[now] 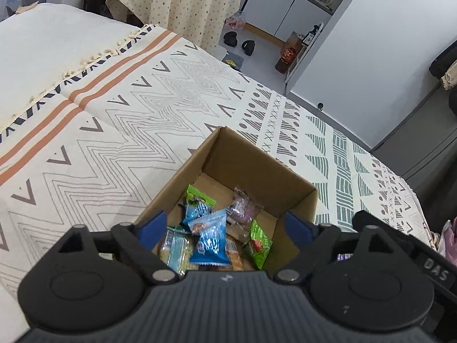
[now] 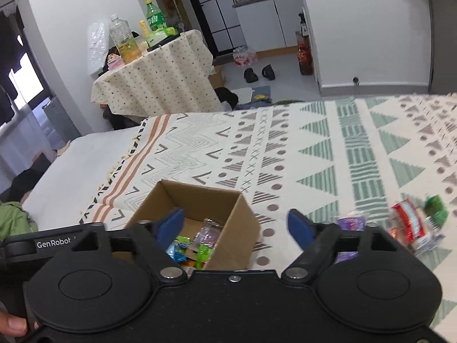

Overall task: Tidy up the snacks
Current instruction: 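Move both tools back to the remaining snacks on the bedspread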

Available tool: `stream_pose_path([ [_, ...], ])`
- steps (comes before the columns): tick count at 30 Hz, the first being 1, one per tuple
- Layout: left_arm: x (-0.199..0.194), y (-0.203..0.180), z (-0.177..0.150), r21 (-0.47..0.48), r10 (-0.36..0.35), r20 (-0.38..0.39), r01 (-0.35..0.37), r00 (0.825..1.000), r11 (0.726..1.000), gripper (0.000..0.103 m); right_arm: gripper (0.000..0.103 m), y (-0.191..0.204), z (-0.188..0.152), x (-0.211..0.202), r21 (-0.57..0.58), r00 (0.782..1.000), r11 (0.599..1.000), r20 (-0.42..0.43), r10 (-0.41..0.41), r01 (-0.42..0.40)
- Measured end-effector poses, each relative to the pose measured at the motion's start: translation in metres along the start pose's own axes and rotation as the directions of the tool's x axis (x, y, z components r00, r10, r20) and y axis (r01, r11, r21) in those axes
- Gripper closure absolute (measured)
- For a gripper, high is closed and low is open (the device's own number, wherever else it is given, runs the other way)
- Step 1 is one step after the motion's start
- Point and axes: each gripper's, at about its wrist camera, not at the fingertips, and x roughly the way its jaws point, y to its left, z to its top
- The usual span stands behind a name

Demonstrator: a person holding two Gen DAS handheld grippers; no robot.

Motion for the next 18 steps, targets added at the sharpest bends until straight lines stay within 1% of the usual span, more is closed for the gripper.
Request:
stream_pose_path([
  [4,-0.007,-0.009,-0.007,0.048,0.036,0.011,-0.036,0.999,0.998,0.007,0.012,-0.003,-0.002,-0.013,-0.033,1.000,0.999,0.001,-0.015,0.015],
  [8,-0.015,-0.017,-0.013,0.066,0.047,0.009,-0.048,0.999,0.997,0.006,0.007,-0.012,-0.005,-0.028,-0.027,1.000,1.000,0.008,-0.016,0.016],
  [12,-0.025,-0.027,-0.019,0.070,0.066,0.025,-0.067,0.998,0.995,0.001,0.000,-0.023,-0.004,-0.045,-0.031,1.000,0.999,0.021,-0.017,0.018],
  [16,-0.032,-0.041,-0.027,0.084,0.060,0.019,-0.061,0.998,0.995,0.000,0.000,-0.039,-0.003,-0.055,-0.020,0.999,0.999,0.025,-0.029,0.029],
  [18,-0.036,-0.048,-0.032,0.092,0.057,0.023,-0.058,0.998,0.994,0.000,0.000,-0.046,-0.002,-0.062,-0.006,0.998,0.999,0.042,-0.046,0.046],
])
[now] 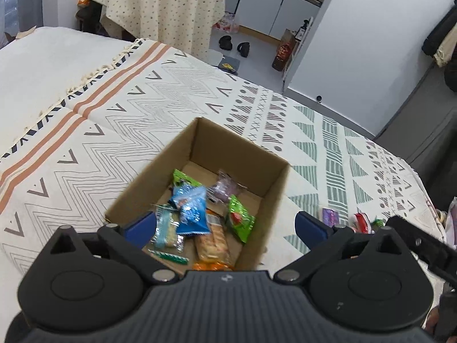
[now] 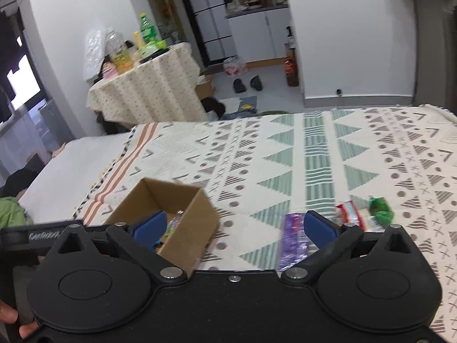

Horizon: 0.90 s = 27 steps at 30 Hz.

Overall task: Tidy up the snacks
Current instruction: 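Move both tools back to the remaining snacks on the bedspread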

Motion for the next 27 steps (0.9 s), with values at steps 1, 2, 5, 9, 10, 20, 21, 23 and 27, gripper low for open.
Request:
stream_pose_path([
  [1,-0.002,-0.004,-0.002,0.004,-0.002,0.003,0.002,1.000,1.000,0.000,0.000,-0.002,-0.001,-0.003,0.000,1.000,1.000,0.009,-0.008,0.008],
  [2,-0.004,-0.007,-0.003,0.006,-0.003,0.004,0.003,1.000,1.000,0.000,0.000,-0.005,0.000,-0.006,-0.002,1.000,1.000,0.019,-0.021,0.021],
  [5,-0.010,-0.017,-0.007,0.006,-0.013,0.014,0.012,1.000,1.000,0.000,0.000,-0.013,-0.003,-0.013,-0.007,0.996,0.996,0.027,-0.086,0.086],
  [9,-0.016,-0.036,-0.010,0.034,-0.019,0.036,0.018,0.999,0.999,0.000,0.000,-0.030,-0.003,-0.022,0.014,0.994,0.994,0.038,-0.106,0.105],
  [10,-0.017,-0.040,-0.011,0.038,-0.020,0.039,0.019,0.999,0.999,0.000,0.000,-0.033,-0.003,-0.024,0.014,0.993,0.993,0.040,-0.115,0.115],
  [20,-0.015,-0.083,-0.025,0.110,-0.021,0.048,0.016,0.999,0.994,0.000,0.000,-0.074,-0.011,-0.033,0.056,0.989,0.989,0.047,-0.140,0.138],
  [21,-0.014,-0.086,-0.027,0.108,-0.022,0.043,0.018,0.999,0.994,0.000,0.000,-0.078,-0.013,-0.033,0.063,0.989,0.989,0.043,-0.139,0.136],
  [23,-0.011,-0.092,-0.029,0.101,-0.021,0.034,0.018,0.999,0.995,0.000,0.000,-0.086,-0.016,-0.034,0.077,0.991,0.989,0.038,-0.129,0.126],
  [27,-0.004,-0.105,-0.032,0.105,-0.006,0.024,0.004,1.000,0.994,0.000,0.000,-0.099,-0.020,-0.037,0.098,0.992,0.988,0.023,-0.124,0.121],
])
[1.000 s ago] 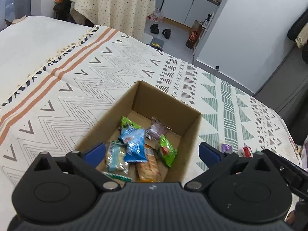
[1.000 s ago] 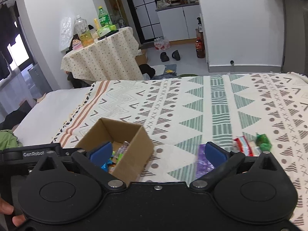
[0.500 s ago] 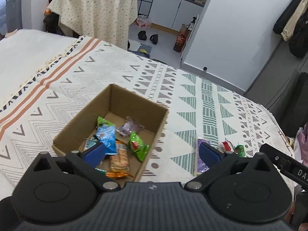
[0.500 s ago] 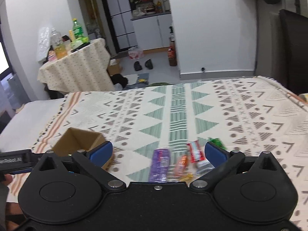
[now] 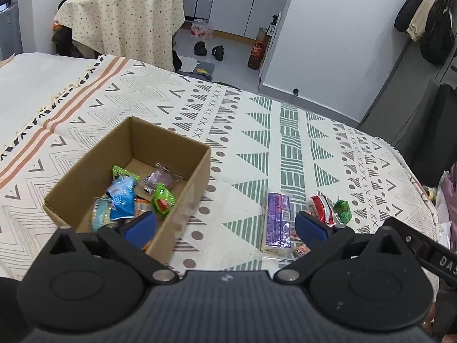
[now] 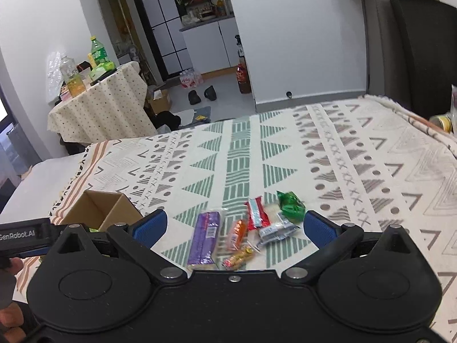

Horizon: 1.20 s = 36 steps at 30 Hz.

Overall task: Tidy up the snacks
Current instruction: 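Move both tools back to the remaining snacks on the bedspread, then grasp the purple bar with the left gripper while the right gripper grasps the bread stick packet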

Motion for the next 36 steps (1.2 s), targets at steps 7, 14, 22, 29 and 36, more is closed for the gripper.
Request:
stream_pose_path([
  [7,0.012,-0.019,-0.001,0.007,0.024,-0.005,-0.024,1.000,1.000,0.000,0.000,-0.024,-0.004,0.008,0.087,0.999,0.996,-0.043,0.033,-0.029],
  [14,0.032,-0.031,-0.005,0.012,0.007,-0.024,-0.007,1.000,1.000,0.001,0.000,-0.041,-0.006,0.020,0.171,0.997,0.985,-0.060,0.051,-0.040],
  [22,0.060,-0.042,-0.010,0.011,-0.031,-0.057,0.032,0.998,0.999,0.003,0.001,-0.056,-0.009,0.035,0.253,0.994,0.967,-0.090,0.067,-0.043],
  [29,0.086,-0.049,-0.014,0.024,-0.036,-0.097,0.038,0.995,0.999,0.004,0.007,-0.056,-0.014,0.059,0.307,0.985,0.951,-0.149,0.092,-0.042],
  [36,0.116,-0.045,-0.017,0.002,-0.090,-0.144,0.092,0.985,0.996,0.018,0.020,-0.054,-0.020,0.087,0.343,0.972,0.939,-0.217,0.094,-0.015],
])
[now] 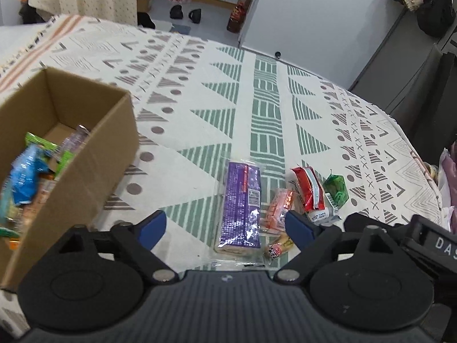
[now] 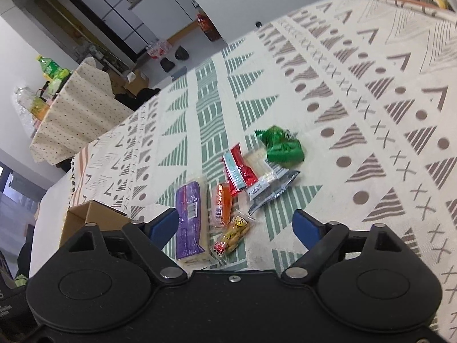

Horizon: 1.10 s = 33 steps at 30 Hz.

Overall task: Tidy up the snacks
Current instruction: 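Grasp the purple bar with the left gripper while the right gripper grasps the bread stick packet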

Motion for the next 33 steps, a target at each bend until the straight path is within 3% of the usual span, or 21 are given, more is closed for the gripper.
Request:
stream_pose_path([
  [8,0.040,0.003,-0.004,-0.022,-0.059,-0.076,0.058,0.995,0.998,0.043,0.043,-0.011,-0.001,0.030,0.097,0.997,0.995,-0.078,0.007,0.001],
  [16,0.066,-0.004,-0.008,0.001,-0.063,-0.103,0.064,0.993,0.998,0.045,0.051,-0.014,-0.002,0.057,0.147,0.989,0.989,-0.145,0.027,-0.006],
  [21,0.068,-0.004,-0.011,0.027,-0.026,-0.088,0.028,0.996,0.999,0.059,0.053,-0.010,-0.005,0.070,0.132,0.985,0.991,-0.173,0.016,0.007],
  [28,0.065,-0.002,-0.011,0.049,-0.013,-0.102,0.019,0.995,0.999,0.062,0.056,0.000,-0.008,0.074,0.061,0.986,0.997,-0.165,-0.035,0.045],
  [33,0.057,0.001,-0.018,0.062,0.019,-0.111,-0.012,0.994,0.998,0.062,0.077,0.009,-0.013,0.072,-0.028,0.983,0.993,-0.140,-0.120,0.117],
])
